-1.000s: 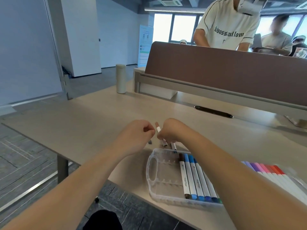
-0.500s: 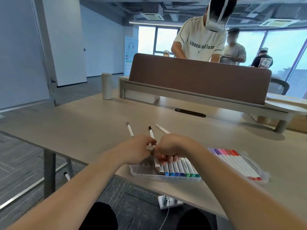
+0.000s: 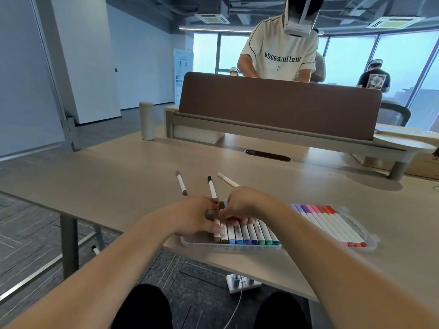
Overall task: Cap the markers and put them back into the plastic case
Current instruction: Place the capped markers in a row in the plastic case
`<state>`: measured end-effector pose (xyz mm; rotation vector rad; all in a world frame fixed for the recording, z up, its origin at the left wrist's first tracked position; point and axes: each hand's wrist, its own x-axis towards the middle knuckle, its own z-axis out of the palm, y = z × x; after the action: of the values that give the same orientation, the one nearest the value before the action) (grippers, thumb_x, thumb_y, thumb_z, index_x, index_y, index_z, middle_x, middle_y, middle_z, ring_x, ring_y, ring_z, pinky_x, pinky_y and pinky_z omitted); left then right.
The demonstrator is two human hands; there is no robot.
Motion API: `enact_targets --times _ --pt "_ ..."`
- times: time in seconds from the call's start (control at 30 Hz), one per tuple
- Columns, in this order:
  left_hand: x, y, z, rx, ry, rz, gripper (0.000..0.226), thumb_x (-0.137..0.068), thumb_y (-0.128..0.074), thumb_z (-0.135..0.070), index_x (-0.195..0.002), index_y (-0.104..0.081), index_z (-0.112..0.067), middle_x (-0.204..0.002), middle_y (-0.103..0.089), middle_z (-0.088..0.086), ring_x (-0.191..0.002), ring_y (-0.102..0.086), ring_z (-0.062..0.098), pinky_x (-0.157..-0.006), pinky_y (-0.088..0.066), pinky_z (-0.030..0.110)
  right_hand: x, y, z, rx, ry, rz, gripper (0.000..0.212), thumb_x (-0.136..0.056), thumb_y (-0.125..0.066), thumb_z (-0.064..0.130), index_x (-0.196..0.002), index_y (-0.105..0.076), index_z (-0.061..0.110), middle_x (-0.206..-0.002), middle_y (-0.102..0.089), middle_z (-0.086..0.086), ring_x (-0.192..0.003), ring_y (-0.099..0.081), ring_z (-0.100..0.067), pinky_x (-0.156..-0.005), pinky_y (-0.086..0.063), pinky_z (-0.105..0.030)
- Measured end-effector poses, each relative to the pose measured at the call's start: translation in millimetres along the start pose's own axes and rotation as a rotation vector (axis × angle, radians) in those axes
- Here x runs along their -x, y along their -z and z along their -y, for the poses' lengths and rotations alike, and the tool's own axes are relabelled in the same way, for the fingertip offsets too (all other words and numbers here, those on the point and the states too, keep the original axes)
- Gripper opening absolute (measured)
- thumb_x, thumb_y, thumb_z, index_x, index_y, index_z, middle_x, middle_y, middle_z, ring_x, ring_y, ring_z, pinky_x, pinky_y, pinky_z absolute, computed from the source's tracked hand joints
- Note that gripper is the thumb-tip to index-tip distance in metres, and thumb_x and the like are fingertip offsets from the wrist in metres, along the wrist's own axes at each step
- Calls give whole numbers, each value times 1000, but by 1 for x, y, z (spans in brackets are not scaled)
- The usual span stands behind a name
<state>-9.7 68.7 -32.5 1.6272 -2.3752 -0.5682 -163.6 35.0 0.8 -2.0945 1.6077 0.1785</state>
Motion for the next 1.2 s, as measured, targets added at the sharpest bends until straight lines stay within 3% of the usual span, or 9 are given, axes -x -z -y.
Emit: enact_targets --times 0.2,0.43,0.53,0.67,0.77,0.9,0.97,1.03,1.2 --pt "-3 -4 3 -87 1 -3 44 -79 -69 -59 -111 -71 -30 -121 -64 -11 -105 -61 13 -95 -49 38 0 3 3 44 -19 50 42 -94 -58 32 -58 -53 12 -47 -44 -1 -41 -37 -15 -46 -32 -23" --pt "-7 3 -1 -89 1 34 45 -78 -73 -53 -108 -71 -19 -117 -60 -7 -103 -60 16 -93 -50 39 -3 6 4 92 -23 106 45 -96 -56 36 -57 -51 14 -47 -42 0 -40 -35 -14 -44 -30 -21" --pt "-12 12 3 32 50 45 40 -81 -73 -44 -111 -71 -18 -111 -67 2 -94 -68 22 -81 -57 44 -7 9 1 65 -8 139 43 -96 -55 35 -58 -53 14 -48 -45 1 -40 -36 -13 -46 -30 -22" --pt "-20 26 10 116 89 -215 22 -94 -59 -25 -108 -73 -14 -100 -71 0 -89 -67 16 -86 -55 38 -21 14 5 25 27 33 39 -96 -56 34 -62 -58 14 -51 -50 1 -41 -40 -12 -47 -34 -22" --pt "-24 37 23 278 166 -382 18 -96 -54 -17 -100 -72 -16 -87 -71 -4 -78 -68 15 -76 -56 33 -37 17 19 5 55 -99 37 -96 -59 34 -67 -63 11 -56 -57 -1 -50 -52 -14 -53 -44 -24" --pt "-23 51 48 390 232 -473 18 -95 -53 -15 -91 -70 -20 -79 -71 -5 -71 -67 15 -73 -56 38 -67 21 45 -9 90 -172 34 -95 -62 30 -68 -63 9 -59 -61 -1 -52 -54 -15 -55 -44 -26" --pt "-22 57 62 418 264 -514 18 -94 -53 -15 -92 -71 -19 -80 -71 -4 -70 -65 14 -72 -56 39 -84 22 60 72 99 -188 25 -95 -61 26 -81 -69 7 -77 -67 -5 -67 -57 -20 -64 -45 -27" --pt "-21 61 75 438 292 -550 18 -93 -53 -13 -91 -71 -17 -80 -71 0 -68 -64 14 -70 -56 40 -104 20 74 113 98 -234 26 -96 -60 27 -76 -62 10 -77 -59 -5 -80 -55 -24 -70 -42 -29" --pt "-25 58 101 465 346 -530 17 -92 -55 -15 -88 -71 -15 -81 -72 4 -68 -64 17 -70 -57 41 -140 11 94 100 60 -288 33 -82 -71 38 -65 -52 17 -68 -54 -1 -67 -56 -23 -65 -43 -30"
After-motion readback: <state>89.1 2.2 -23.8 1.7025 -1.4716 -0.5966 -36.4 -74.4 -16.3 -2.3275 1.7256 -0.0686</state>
